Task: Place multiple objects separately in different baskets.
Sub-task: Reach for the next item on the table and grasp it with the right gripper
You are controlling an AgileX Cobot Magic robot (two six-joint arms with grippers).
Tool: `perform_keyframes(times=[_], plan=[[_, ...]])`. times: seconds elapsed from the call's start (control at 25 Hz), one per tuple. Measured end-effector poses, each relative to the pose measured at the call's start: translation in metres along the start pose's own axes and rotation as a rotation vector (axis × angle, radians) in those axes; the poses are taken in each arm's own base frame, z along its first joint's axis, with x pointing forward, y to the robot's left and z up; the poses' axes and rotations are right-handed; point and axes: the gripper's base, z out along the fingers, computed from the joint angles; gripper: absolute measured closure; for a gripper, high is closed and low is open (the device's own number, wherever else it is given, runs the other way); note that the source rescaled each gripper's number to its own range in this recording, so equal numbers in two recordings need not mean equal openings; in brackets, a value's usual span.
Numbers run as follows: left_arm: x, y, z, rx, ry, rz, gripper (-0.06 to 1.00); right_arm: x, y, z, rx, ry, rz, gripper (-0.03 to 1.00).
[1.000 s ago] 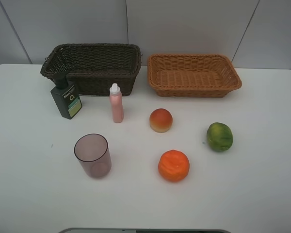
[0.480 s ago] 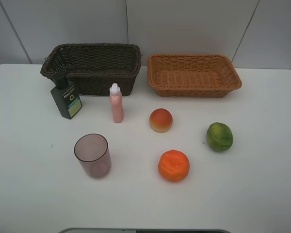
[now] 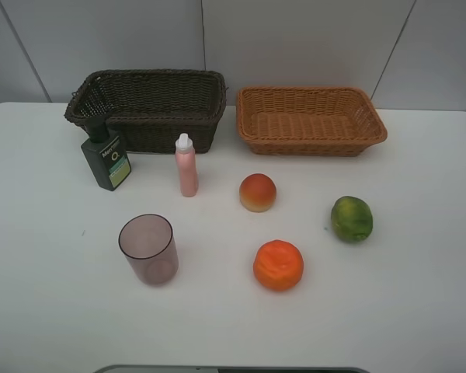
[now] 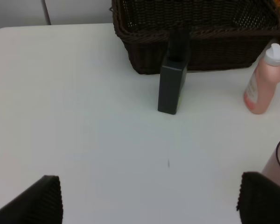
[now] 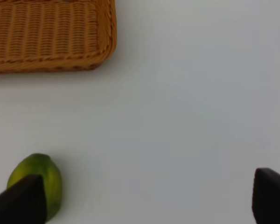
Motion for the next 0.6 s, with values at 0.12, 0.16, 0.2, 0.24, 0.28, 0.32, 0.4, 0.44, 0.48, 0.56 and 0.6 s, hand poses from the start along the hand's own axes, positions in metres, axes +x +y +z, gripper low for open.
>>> perform_keyframes(times=[0.12, 0.16, 0.2, 0.24, 0.28, 0.32, 0.4, 0.44, 0.48, 0.56, 0.6], plan=[[0.0, 0.0, 0.0, 0.0, 0.0, 0.0, -0.01, -0.01, 0.002, 0.027, -0.003, 0.073, -0.007, 0.03], [0.0, 0.0, 0.0, 0.0, 0.0, 0.0, -0.01, -0.012, 0.002, 0.036, -0.004, 0.1, -0.009, 0.03], [0.0, 0.0, 0.0, 0.0, 0.0, 0.0, -0.01, -0.013, 0.004, 0.044, -0.008, 0.122, -0.011, 0.03], [0.0, 0.0, 0.0, 0.0, 0.0, 0.0, -0.01, -0.014, 0.007, 0.052, -0.016, 0.149, -0.018, 0.03], [0.0, 0.0, 0.0, 0.0, 0.0, 0.0, -0.01, -0.014, 0.011, 0.06, -0.026, 0.175, -0.029, 0.03], [0.0, 0.0, 0.0, 0.0, 0.0, 0.0, -0.01, -0.015, 0.016, 0.068, -0.039, 0.194, -0.045, 0.03], [0.0, 0.0, 0.0, 0.0, 0.0, 0.0, -0.01, -0.016, 0.027, 0.079, -0.065, 0.221, -0.079, 0.03], [0.0, 0.0, 0.0, 0.0, 0.0, 0.0, -0.01, -0.018, 0.031, 0.085, -0.075, 0.23, -0.092, 0.03], [0.0, 0.0, 0.0, 0.0, 0.0, 0.0, -0.01, -0.019, 0.036, 0.089, -0.087, 0.235, -0.104, 0.03], [0.0, 0.0, 0.0, 0.0, 0.0, 0.0, -0.01, -0.023, 0.044, 0.099, -0.099, 0.258, -0.099, 0.03], [0.0, 0.0, 0.0, 0.0, 0.0, 0.0, -0.01, -0.025, 0.048, 0.104, -0.102, 0.27, -0.091, 0.03]])
